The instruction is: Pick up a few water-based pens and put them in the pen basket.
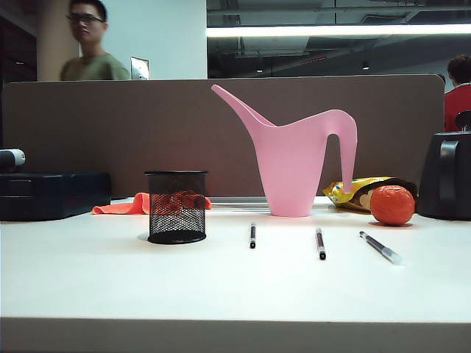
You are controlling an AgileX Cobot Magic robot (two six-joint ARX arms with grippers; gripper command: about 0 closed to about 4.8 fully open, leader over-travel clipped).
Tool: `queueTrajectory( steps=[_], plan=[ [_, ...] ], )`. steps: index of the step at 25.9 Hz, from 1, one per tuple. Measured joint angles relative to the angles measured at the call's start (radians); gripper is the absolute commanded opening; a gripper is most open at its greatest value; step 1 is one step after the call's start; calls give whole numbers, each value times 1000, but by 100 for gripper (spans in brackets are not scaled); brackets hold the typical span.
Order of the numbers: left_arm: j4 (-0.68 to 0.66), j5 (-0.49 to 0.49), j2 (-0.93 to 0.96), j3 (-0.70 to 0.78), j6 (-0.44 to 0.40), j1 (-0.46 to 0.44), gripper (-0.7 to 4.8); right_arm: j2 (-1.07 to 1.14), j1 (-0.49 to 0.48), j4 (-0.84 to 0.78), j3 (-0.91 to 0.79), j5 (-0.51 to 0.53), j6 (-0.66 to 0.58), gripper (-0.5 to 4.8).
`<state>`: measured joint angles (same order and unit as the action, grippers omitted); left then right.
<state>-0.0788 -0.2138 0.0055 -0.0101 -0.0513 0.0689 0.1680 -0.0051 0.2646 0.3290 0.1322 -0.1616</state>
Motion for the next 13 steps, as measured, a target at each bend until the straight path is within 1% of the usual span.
queueTrajectory(
  steps=[2, 5, 6, 8, 9, 10, 12, 13],
  plan=[
    [0, -53, 0, 0, 0, 0, -4, 131, 0, 10, 57, 33, -19, -5],
    [-3, -75, 0, 0, 0, 0, -4, 315, 1, 14, 138, 88, -25, -3],
    [-10, -75, 0, 0, 0, 0, -4, 399, 5, 14, 179, 117, -25, 8],
    [-16, -75, 0, 0, 0, 0, -4, 494, 25, 8, 222, 129, -25, 86],
    [-16, -74, 0, 0, 0, 0, -4, 539, 42, 8, 240, 130, -25, 139],
    [-16, -74, 0, 0, 0, 0, -4, 619, 80, 11, 275, 131, -26, 149],
    [-18, -74, 0, 0, 0, 0, -4, 761, 145, -4, 326, 132, -28, 150],
    [-18, -75, 0, 0, 0, 0, -4, 792, 159, -9, 333, 133, -28, 157]
  ],
)
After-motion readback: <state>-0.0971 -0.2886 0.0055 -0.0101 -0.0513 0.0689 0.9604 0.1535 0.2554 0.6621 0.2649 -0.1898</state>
